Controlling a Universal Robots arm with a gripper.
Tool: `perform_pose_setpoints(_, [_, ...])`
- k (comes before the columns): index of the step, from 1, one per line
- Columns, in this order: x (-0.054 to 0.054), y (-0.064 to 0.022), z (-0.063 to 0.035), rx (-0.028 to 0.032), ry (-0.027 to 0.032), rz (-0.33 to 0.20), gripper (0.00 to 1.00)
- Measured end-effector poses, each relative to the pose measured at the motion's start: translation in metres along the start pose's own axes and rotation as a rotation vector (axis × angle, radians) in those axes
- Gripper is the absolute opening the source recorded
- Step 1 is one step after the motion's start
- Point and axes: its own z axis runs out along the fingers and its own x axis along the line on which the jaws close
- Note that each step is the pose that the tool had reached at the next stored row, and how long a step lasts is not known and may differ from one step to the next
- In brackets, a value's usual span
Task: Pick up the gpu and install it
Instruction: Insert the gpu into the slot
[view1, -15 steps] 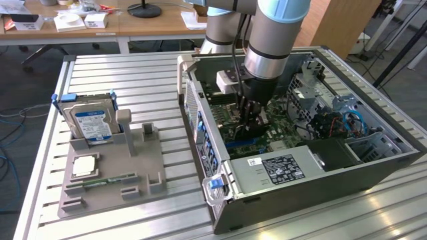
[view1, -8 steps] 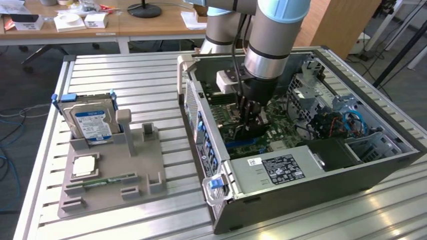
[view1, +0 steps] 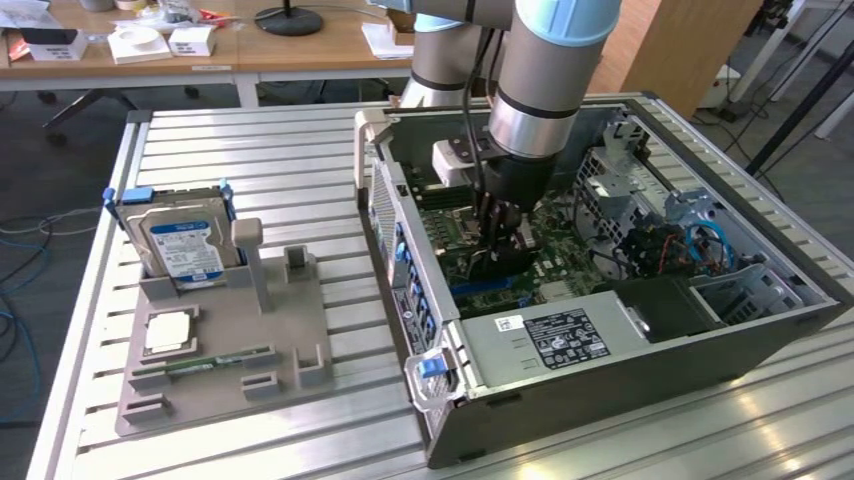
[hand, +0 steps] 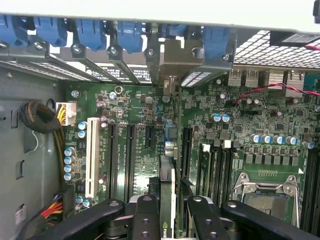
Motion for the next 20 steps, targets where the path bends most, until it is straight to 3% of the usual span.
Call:
perform_pose_setpoints(11, [0.0001,0.0000,-0.0011,0.0000,0.0020,0.006,0.26])
perform_pose_setpoints(15, [0.0001,0.0000,-0.0013,-0.0002,0.0057,0.015,0.26])
perform_pose_setpoints(20, [0.0001,0.0000,-0.0013,-0.0008,0.0177,0.028,0.26])
